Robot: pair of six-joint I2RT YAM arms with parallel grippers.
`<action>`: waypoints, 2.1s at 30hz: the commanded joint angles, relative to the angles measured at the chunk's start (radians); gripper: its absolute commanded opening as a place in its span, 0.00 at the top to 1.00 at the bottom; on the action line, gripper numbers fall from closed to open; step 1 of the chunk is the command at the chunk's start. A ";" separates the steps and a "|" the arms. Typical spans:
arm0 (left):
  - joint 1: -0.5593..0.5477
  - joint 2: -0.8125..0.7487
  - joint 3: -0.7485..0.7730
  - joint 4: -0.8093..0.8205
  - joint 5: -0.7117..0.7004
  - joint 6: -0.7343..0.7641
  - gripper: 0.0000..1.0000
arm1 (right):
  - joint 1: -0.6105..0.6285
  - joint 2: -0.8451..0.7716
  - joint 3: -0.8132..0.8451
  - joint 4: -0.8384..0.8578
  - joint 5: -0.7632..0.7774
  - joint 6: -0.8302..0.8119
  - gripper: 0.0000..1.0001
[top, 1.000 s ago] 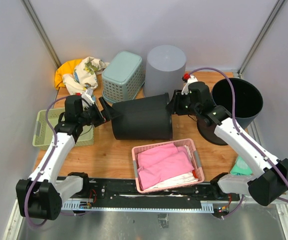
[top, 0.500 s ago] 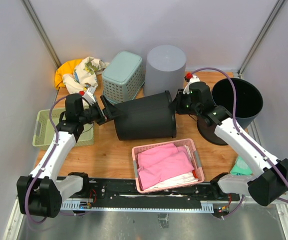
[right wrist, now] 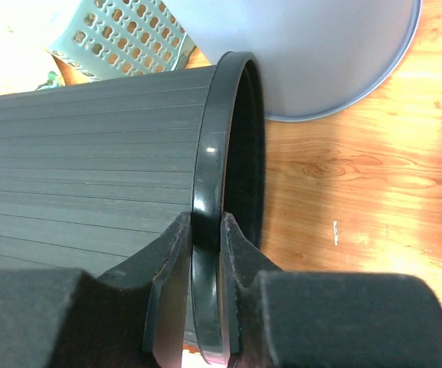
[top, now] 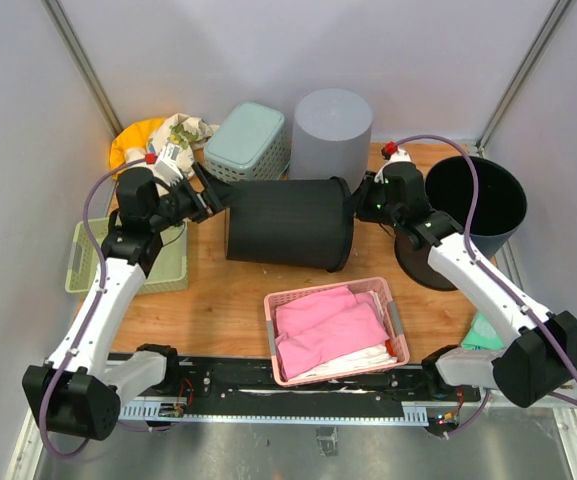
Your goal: Turn the large container upside down
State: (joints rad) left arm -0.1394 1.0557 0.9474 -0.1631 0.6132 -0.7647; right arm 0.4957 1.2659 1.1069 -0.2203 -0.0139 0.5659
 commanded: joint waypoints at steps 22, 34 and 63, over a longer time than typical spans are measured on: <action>-0.238 0.146 0.089 0.361 0.136 -0.188 0.02 | 0.047 0.120 -0.032 0.013 -0.215 0.108 0.53; -0.383 0.182 0.401 -0.012 -0.170 0.158 0.01 | 0.021 -0.185 0.177 -0.360 0.365 -0.365 0.25; -0.766 0.511 0.576 -0.122 -0.380 0.280 0.01 | -0.300 -0.064 0.291 -0.490 0.023 -0.425 0.99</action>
State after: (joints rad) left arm -0.8989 1.5536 1.5070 -0.3389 0.2455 -0.4549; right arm 0.1993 1.1847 1.3010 -0.7429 0.0734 0.1284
